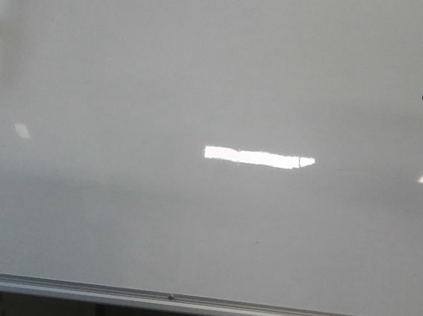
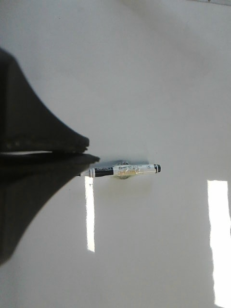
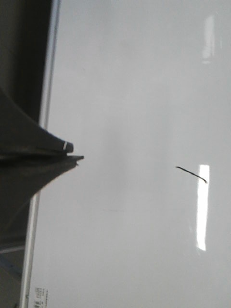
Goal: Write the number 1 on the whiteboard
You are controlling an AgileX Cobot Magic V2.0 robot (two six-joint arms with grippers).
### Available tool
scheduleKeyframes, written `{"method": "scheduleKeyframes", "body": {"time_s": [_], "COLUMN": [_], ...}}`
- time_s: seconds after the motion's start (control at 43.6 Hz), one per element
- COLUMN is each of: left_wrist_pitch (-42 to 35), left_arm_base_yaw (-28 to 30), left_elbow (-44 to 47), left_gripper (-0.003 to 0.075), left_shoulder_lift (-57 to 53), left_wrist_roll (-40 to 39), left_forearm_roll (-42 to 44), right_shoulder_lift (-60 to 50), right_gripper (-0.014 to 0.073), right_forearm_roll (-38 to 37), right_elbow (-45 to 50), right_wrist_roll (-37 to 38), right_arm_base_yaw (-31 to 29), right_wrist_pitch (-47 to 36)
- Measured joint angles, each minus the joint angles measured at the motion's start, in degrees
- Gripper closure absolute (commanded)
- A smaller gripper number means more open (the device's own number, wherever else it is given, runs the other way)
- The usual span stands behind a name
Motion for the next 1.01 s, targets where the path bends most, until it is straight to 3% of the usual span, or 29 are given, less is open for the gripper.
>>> {"method": "scheduleKeyframes", "body": {"time_s": [0.184, 0.413, 1.01], "left_wrist_pitch": [0.00, 0.00, 0.00], "left_arm_base_yaw": [0.00, 0.00, 0.00], "left_elbow": [0.00, 0.00, 0.00], "left_gripper": [0.0741, 0.0741, 0.0741], "left_shoulder_lift": [0.00, 0.00, 0.00], "left_wrist_roll": [0.00, 0.00, 0.00], "left_forearm_roll": [0.00, 0.00, 0.00], "right_shoulder_lift": [-9.41, -10.51, -10.51], "right_gripper": [0.0663, 0.0663, 0.0663], "right_forearm_roll": [0.00, 0.00, 0.00], "right_elbow": [16.32, 27.50, 28.51], "right_wrist_roll": [0.00, 0.00, 0.00], "right_arm_base_yaw": [-3.21, -4.66, -5.00], "right_wrist_pitch": [-17.00, -32.38, -35.95]}}
